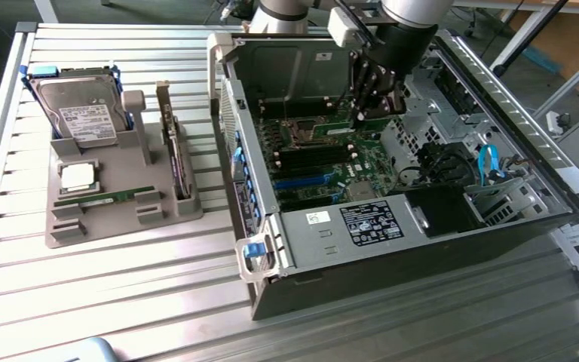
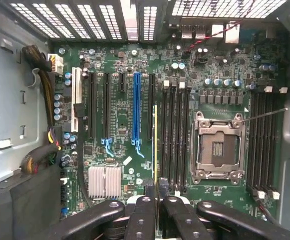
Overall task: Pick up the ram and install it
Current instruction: 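Insert the ram into the slot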
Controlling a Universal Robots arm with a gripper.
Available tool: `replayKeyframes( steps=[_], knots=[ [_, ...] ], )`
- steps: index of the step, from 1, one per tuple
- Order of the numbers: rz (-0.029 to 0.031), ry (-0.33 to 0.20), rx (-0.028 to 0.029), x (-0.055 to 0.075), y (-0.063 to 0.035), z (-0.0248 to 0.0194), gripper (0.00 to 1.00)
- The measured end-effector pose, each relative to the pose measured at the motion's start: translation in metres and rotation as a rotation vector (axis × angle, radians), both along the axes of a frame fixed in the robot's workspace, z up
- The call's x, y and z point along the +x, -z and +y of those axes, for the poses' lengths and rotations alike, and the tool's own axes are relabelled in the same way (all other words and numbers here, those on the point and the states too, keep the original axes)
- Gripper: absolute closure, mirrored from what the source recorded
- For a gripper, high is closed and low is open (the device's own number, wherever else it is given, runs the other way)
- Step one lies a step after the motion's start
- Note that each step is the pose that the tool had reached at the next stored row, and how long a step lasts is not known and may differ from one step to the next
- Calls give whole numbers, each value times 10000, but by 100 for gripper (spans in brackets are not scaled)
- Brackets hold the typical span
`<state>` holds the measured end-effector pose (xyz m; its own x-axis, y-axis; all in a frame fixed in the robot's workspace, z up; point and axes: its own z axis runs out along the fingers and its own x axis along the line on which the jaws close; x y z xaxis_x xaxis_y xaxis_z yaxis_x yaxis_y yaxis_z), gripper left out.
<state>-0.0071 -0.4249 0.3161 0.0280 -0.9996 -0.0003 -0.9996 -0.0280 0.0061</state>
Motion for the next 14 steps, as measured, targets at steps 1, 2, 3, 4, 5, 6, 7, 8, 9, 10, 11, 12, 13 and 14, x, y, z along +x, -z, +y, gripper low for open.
replayKeyframes(
  steps=[1, 2, 3, 4, 5, 6, 7, 8, 9, 10, 11, 12, 13, 14],
  knots=[
    [0, -1, -1, -1, 17, 0, 88],
    [1, 0, -1, -5, 35, 0, 88],
    [1, 0, -1, -5, 51, 0, 88],
    [0, -2, -1, -5, 67, 0, 88],
    [0, -1, -1, -6, 80, 0, 88],
    [0, 0, -1, -6, 90, 0, 88],
    [0, 1, -2, -9, 101, 0, 88],
    [0, 4, -3, -12, 111, 0, 88],
    [0, 2, -4, -12, 123, 0, 88],
    [0, 1, -5, -12, 137, 0, 88],
    [0, 2, -5, -12, 150, 0, 88],
    [0, 2, -5, -13, 162, 0, 88],
    [0, 5, -6, -20, 185, 0, 88],
    [0, 5, -6, -22, 200, 0, 88]
  ],
)
